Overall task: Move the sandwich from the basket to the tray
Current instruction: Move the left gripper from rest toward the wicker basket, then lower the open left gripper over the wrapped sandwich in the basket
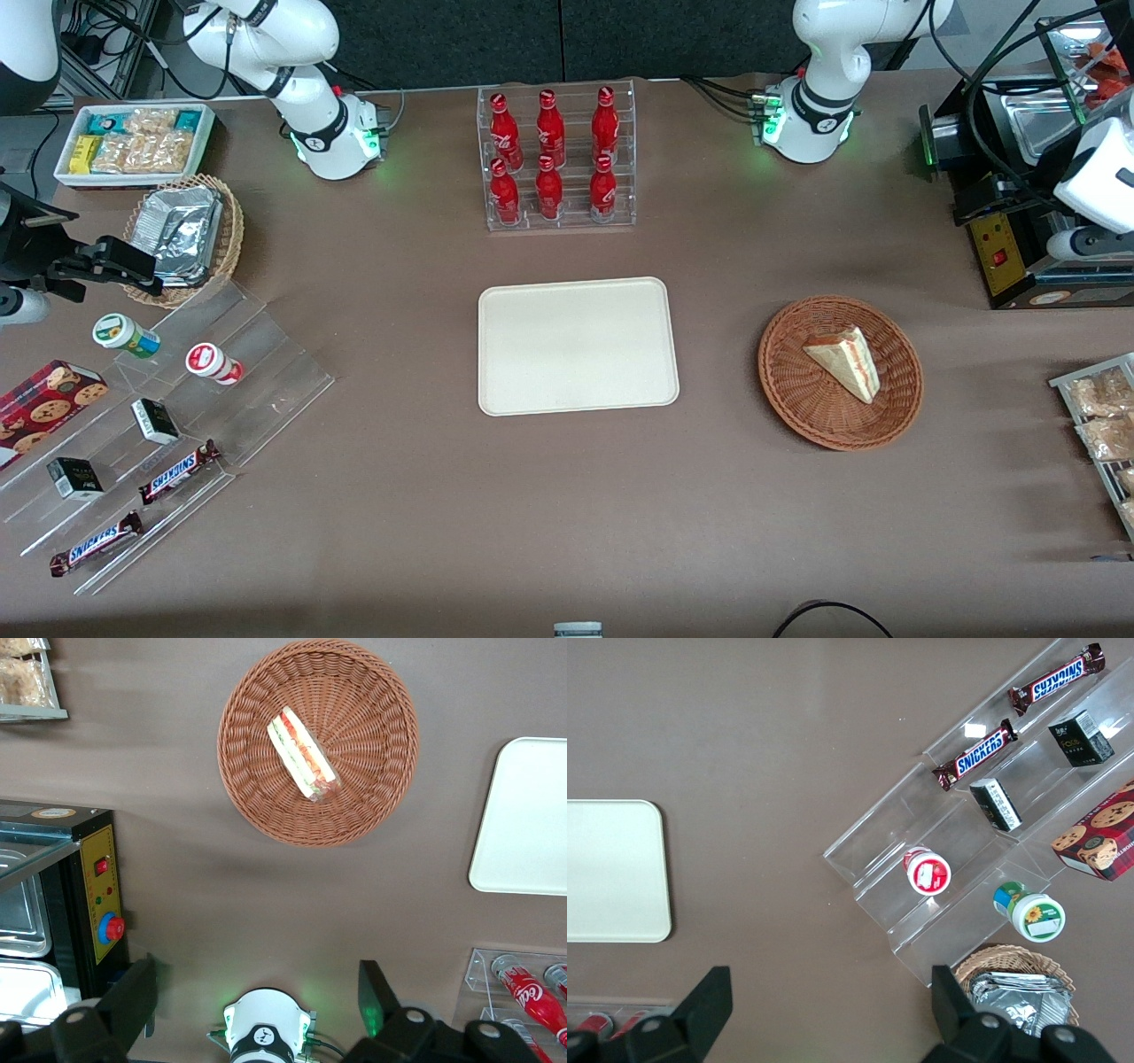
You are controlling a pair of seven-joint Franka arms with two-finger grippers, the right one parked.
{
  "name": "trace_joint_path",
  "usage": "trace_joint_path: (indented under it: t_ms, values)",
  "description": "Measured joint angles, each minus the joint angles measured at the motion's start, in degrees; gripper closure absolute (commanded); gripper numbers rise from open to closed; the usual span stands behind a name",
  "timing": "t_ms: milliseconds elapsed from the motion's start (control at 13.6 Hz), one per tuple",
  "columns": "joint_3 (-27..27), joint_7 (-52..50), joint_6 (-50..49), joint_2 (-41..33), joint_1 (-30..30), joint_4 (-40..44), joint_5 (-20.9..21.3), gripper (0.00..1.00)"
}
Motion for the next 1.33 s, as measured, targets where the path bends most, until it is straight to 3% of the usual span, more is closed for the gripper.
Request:
trace_joint_path:
  t_ms: [516,959,1328]
  values:
    - [0.1,0.0,2.7,0.6,0.0,-3.4,0.2,0.00]
    - [0.1,-1.0,18.8,1.6,0.0,-15.0,0.2,0.00]
    - [-0.2,-13.6,33.5,3.6,-0.6,-25.2,0.2,0.00]
